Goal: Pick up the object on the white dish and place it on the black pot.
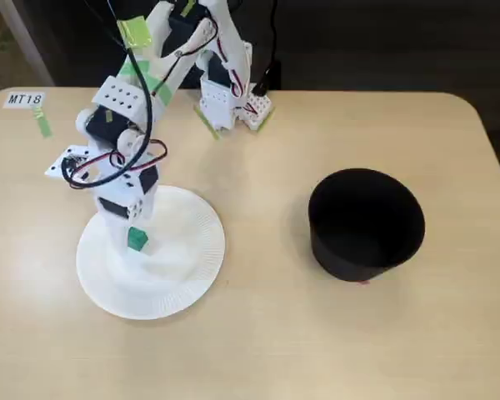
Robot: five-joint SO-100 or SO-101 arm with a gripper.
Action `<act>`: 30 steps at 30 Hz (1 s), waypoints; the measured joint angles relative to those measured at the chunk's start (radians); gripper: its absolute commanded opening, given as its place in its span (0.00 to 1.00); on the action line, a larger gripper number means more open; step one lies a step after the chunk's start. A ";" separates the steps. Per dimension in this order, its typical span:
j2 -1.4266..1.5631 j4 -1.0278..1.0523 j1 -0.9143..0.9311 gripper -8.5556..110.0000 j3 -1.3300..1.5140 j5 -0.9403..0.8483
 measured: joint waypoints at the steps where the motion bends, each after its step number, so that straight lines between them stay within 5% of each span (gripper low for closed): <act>1: -0.018 0.015 0.000 0.25 -0.020 0.000; 7: -0.087 0.028 0.000 0.07 -0.081 0.021; 20: -0.121 0.181 0.000 0.07 -0.278 0.003; 30: 0.058 0.457 -0.224 0.07 -0.899 0.126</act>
